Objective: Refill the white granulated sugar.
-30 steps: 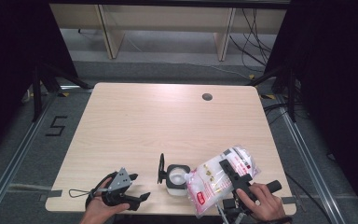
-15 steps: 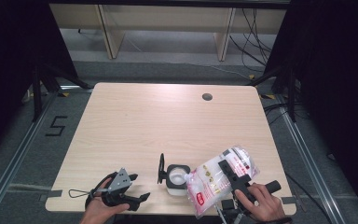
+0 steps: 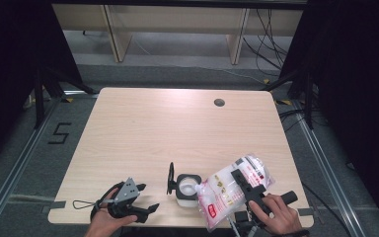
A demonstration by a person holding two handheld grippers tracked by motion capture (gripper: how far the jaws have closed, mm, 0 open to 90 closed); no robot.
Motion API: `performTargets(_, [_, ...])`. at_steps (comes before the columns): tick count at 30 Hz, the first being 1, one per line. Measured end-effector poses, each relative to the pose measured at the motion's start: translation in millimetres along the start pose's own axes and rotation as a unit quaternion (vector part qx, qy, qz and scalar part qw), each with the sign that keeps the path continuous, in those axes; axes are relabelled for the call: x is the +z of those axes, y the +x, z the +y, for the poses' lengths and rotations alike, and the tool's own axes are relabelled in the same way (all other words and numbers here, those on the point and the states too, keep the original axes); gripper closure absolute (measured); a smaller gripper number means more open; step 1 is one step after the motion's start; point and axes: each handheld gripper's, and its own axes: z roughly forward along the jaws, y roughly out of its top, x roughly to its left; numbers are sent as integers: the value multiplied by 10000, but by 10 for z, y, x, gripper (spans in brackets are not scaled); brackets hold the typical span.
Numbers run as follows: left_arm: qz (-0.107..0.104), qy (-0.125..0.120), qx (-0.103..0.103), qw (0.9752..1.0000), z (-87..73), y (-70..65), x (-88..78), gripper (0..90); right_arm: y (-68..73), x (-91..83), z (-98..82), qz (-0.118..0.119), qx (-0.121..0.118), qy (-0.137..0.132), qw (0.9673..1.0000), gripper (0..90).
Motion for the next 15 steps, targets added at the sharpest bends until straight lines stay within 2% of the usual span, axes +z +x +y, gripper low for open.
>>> performTargets(1, [17,33,56,10000,-1,7,-11,193,14,-3,-4,39,101,53,9999,511])
performTargets(2, [17,33,56,10000,-1,7,-11,193,14,-3,-4,39,101,53,9999,511])
performTargets(3, [-41,-116,-88,9999,1,-7,3,194,26,-1,-12,-21,155,-4,9999,513])
performTargets(5, [-30,-140,-21,9999,0,-3,12,194,26,6,-17,5,235,-20,9997,515])
performTargets(6, [-24,-35,56,10000,-2,10,4,194,26,6,-17,5,235,-20,9997,515])
performTargets(7, [-15,9,46,10000,-6,9,0,193,10,1,-18,66,172,37,9998,516])
performTargets(8, [8,60,49,10000,-1,9,-9,194,19,8,-24,54,239,1,9997,517])
performTargets(9, [-31,-128,-86,9999,-1,-12,5,194,39,12,-29,21,365,-31,9993,519])
performTargets(10, [-47,-113,-58,9999,2,-6,3,194,42,8,-32,91,410,-6,9991,520])
performTargets(11, [-23,-37,69,10000,-1,10,3,193,35,20,-44,4,403,-113,9991,522])
performTargets(13, [-18,16,92,10000,-5,15,-2,193,34,24,-47,-41,421,-141,9990,523])
performTargets(14, [-1,42,77,10000,-4,13,-7,193,23,13,-45,64,416,-38,9991,523])
performTargets(15, [-19,-110,-72,9999,-5,-8,7,194,23,16,-49,60,446,-66,9990,524])
